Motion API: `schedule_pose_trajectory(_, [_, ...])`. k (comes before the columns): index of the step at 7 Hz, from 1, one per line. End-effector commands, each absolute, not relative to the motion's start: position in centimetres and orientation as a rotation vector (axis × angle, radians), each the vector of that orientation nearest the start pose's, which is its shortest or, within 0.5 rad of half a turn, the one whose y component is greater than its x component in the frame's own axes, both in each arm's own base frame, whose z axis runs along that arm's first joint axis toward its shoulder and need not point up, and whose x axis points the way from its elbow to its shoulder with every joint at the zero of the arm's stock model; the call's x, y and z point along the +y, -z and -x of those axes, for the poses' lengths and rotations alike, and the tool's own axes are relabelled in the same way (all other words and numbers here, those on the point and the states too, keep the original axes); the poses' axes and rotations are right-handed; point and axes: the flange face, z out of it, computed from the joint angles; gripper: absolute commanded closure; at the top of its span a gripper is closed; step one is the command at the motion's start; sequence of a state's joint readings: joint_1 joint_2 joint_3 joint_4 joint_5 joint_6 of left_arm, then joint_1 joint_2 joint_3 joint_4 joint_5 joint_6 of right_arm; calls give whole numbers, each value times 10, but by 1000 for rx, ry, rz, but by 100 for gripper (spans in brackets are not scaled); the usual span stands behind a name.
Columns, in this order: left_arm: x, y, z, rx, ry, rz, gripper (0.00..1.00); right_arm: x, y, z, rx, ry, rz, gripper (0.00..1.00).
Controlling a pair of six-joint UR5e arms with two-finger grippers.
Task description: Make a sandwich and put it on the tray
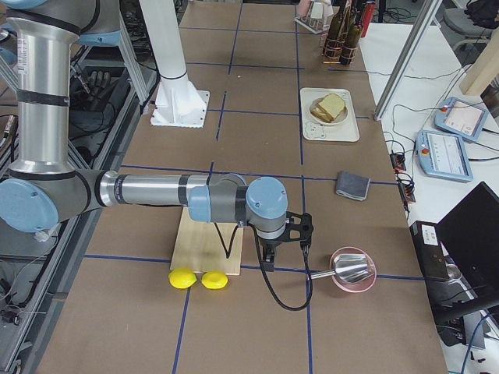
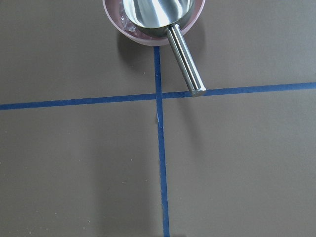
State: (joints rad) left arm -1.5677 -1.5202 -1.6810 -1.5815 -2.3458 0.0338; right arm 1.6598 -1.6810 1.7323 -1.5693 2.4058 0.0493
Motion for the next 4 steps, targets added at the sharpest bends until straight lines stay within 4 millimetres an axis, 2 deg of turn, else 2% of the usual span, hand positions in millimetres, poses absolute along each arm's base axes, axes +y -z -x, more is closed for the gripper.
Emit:
schedule_pose_trajectory(1, [-475,-628,62,775,-62,-77,0,-442,-625,-99,-837,-108,-68,0])
schedule_pose_trajectory(4, [-475,-627,62,773,-63,-80,0,-442,-625,-99,-841,-110,-66,0])
